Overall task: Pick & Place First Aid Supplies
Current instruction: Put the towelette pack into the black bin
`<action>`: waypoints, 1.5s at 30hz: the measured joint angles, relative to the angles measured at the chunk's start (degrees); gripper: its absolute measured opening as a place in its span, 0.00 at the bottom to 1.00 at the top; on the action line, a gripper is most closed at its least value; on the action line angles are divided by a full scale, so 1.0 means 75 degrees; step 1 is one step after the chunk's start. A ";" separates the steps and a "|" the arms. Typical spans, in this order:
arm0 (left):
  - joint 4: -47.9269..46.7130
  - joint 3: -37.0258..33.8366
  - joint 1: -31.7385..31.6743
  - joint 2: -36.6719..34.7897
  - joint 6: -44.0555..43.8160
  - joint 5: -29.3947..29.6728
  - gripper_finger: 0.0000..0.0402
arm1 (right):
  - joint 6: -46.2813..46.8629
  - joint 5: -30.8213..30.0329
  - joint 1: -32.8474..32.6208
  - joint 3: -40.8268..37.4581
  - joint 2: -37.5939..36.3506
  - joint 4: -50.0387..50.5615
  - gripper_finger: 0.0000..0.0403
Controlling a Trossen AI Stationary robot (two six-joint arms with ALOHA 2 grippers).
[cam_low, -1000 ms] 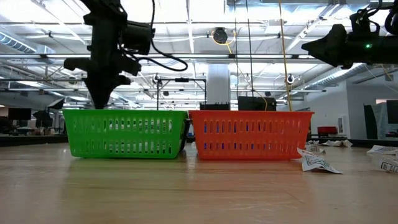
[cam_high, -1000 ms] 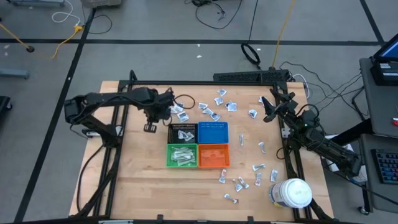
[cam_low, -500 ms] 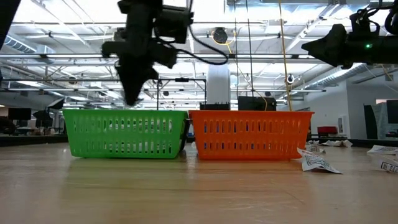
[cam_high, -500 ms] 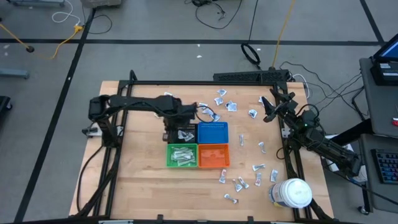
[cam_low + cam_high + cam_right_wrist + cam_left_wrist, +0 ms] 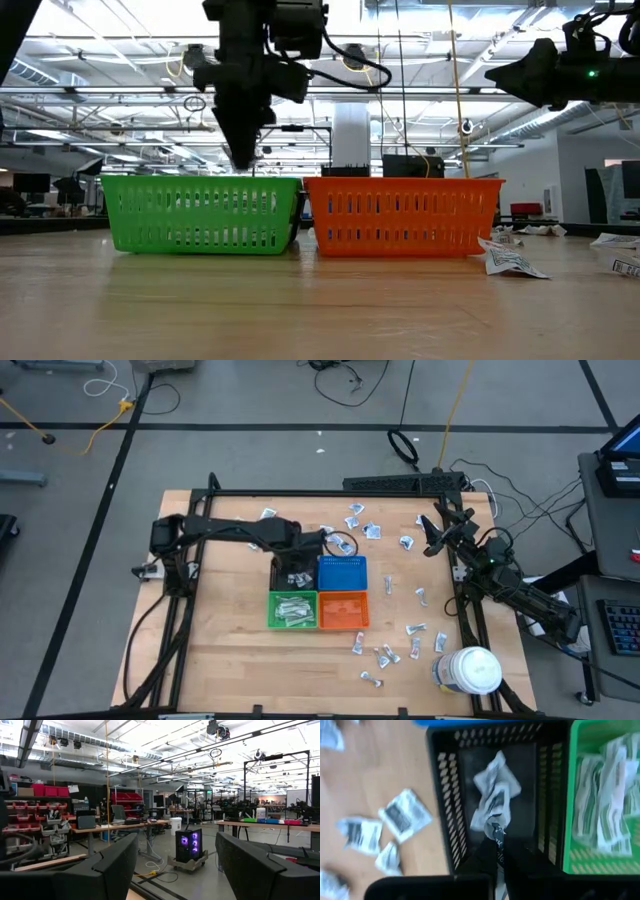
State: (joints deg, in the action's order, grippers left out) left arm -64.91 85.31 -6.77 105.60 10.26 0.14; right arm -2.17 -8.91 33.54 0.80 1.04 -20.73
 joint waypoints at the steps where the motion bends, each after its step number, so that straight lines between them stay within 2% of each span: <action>1: 0.0222 -0.0122 0.0032 0.0000 0.0000 -0.0004 0.03 | 0.0000 0.0000 0.0000 0.0000 0.0003 0.0002 0.65; 5: 0.0797 -0.0669 0.0112 -0.0003 -0.0012 -0.0005 0.02 | 0.0000 0.0000 0.0000 0.0002 0.0001 0.0003 0.65; 10: 0.1528 -0.1481 0.0176 -0.0003 -0.0058 0.0123 0.05 | -0.0003 0.0000 0.0000 0.0002 0.0001 0.0002 0.65; 17: 0.1625 -0.1899 0.0185 -0.0003 -0.0023 0.0149 0.02 | 0.0000 0.0000 0.0000 0.0001 0.0002 0.0002 0.65; 20: 0.1638 -0.1899 0.0188 -0.0003 -0.0064 0.0167 0.10 | 0.0000 0.0000 0.0000 0.0000 0.0000 0.0002 0.65; 25: 0.1526 -0.1869 0.0188 -0.0003 -0.0151 0.0191 0.35 | -0.0001 0.0000 -0.0001 0.0002 0.0000 0.0002 0.65; 28: 0.1151 -0.1604 0.0156 -0.0003 -0.0164 0.0195 0.48 | -0.0003 0.0000 0.0000 0.0003 0.0000 0.0002 0.65; 31: 0.0708 -0.1166 0.0064 -0.0003 -0.0145 0.0192 0.57 | 0.0000 0.0000 0.0000 0.0002 0.0000 0.0002 0.65; 37: -0.0164 -0.0178 -0.0051 -0.0003 0.0186 0.0190 0.65 | 0.0000 0.0000 0.0000 0.0001 0.0001 0.0002 0.65; 41: -0.0469 0.0281 -0.0090 -0.0009 0.0162 0.0189 0.66 | -0.0001 0.0000 0.0000 0.0003 0.0002 0.0002 0.65; 45: -0.0394 0.0352 -0.0165 -0.0017 0.0318 0.0179 0.64 | 0.0000 0.0000 0.0000 0.0001 0.0001 0.0003 0.65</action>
State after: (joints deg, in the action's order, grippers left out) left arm -67.86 87.95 -8.01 105.47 12.65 1.49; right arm -2.17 -8.91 33.54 0.81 1.05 -20.71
